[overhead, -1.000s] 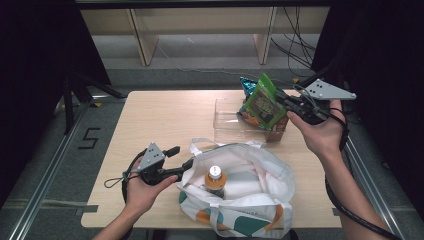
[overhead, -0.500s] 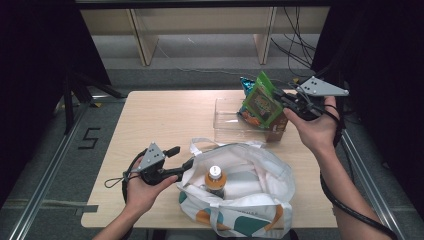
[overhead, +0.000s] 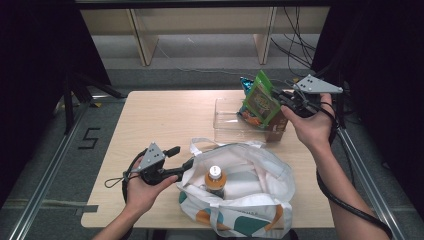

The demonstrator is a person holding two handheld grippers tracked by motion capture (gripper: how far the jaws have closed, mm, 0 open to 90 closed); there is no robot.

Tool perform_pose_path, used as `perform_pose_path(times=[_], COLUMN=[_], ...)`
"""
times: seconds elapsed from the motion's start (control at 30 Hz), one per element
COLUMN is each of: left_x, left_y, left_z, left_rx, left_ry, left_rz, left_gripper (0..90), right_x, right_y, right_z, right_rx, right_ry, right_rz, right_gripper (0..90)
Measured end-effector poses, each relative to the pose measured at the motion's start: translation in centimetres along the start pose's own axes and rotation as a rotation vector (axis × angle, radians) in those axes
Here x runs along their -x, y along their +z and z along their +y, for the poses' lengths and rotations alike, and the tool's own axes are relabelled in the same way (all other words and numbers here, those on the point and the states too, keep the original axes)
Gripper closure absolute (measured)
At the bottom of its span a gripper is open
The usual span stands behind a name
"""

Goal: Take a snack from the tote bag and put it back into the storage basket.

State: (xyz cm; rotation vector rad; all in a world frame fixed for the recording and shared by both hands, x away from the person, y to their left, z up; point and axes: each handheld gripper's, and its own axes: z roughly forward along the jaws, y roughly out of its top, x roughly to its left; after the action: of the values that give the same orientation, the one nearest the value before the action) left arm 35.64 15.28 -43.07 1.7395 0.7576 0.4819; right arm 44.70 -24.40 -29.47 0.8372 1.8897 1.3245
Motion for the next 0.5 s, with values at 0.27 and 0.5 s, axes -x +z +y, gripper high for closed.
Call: perform_pose_path(times=[0.27, 0.5], left_x=[-0.02, 0.0], left_y=[-0.03, -0.05], left_z=[0.0, 0.01], left_rx=[-0.001, -0.002], left_ry=[-0.005, -0.004], left_rz=[0.002, 0.002], left_gripper=[33.2, 33.2], right_x=[-0.06, 0.03], right_y=[0.53, 1.01], right_z=[-0.18, -0.42], right_rx=[-0.006, -0.011], right_ry=[0.015, -0.002], right_rz=[-0.015, -0.027], right_gripper=[90.0, 90.0])
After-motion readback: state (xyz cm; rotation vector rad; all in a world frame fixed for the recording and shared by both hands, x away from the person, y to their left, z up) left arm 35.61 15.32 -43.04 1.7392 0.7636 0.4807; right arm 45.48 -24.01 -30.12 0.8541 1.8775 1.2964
